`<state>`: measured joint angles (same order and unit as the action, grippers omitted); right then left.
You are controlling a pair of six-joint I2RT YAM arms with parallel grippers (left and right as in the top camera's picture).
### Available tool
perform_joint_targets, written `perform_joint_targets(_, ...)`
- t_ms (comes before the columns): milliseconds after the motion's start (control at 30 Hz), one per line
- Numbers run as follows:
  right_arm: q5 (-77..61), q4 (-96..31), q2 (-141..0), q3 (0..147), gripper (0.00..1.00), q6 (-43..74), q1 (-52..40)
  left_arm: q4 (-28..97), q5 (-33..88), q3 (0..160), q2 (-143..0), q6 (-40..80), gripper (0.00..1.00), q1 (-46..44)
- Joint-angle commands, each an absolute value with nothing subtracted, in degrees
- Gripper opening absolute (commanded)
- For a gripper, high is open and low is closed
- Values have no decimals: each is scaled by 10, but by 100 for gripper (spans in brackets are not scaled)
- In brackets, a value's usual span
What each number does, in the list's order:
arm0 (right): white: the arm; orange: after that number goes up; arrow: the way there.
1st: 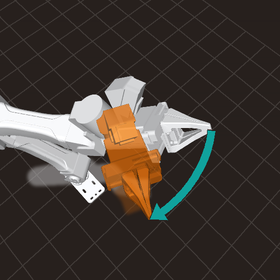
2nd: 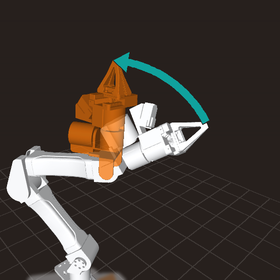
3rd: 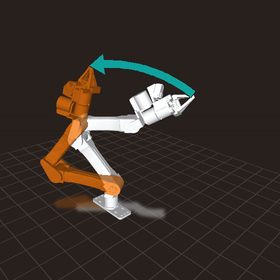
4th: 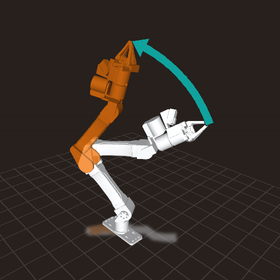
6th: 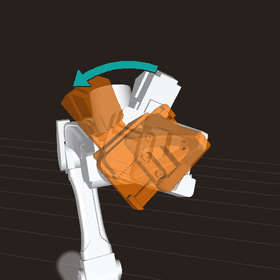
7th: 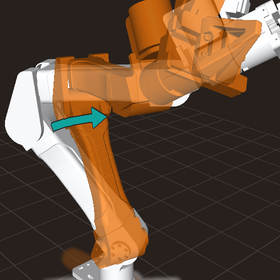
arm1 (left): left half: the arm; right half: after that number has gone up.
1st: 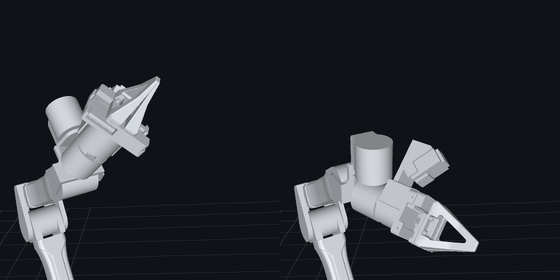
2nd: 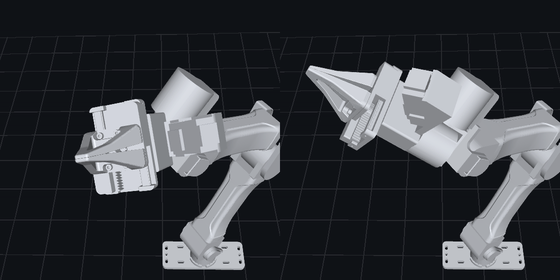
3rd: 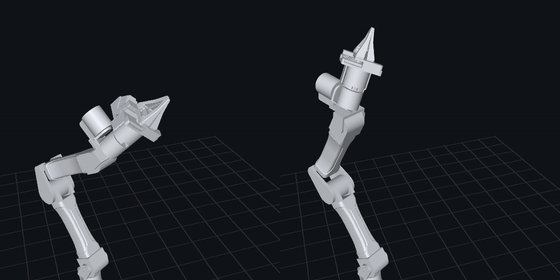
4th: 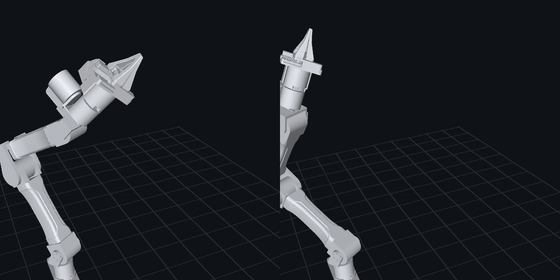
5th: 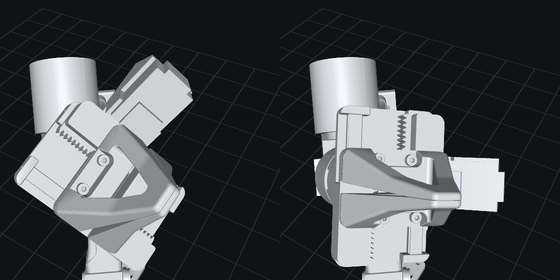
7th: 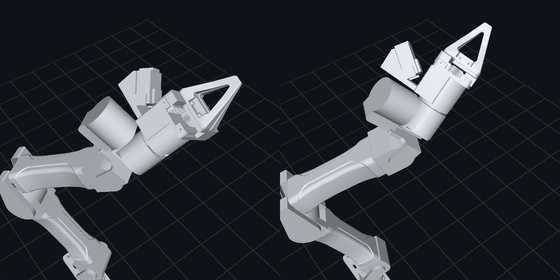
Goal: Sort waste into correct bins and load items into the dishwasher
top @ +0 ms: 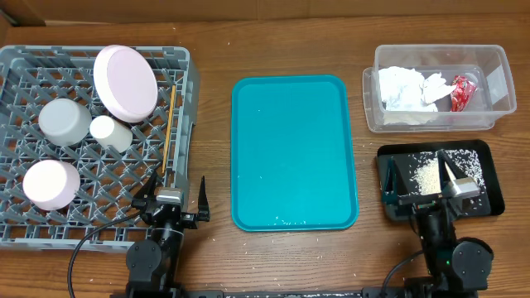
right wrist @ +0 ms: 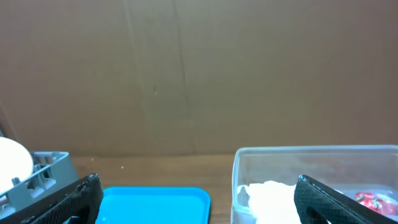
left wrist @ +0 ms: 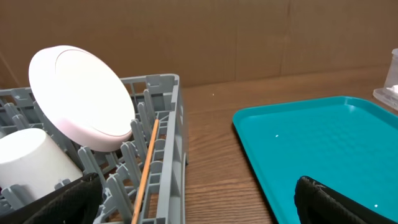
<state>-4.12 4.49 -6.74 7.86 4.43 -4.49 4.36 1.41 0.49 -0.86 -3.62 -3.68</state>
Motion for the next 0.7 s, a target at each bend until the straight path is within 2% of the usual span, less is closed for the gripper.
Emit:
perform_joint_targets(0,-42,72,-48,43,100,40,-48,45,10,3,-3,-50,100,-37)
perform_joint_targets(300,-51,82,-2,4,100,21,-48,44,10,3,-3,-50,100,-37)
perform_joint_targets(567,-46,-38,-2,4,100,-18,-48,44,10,3,-3,-50,100,-37)
perform_joint_targets(667,-40,-46,-1,4,100,-15,-48,44,10,3,-3,-50,100,-37)
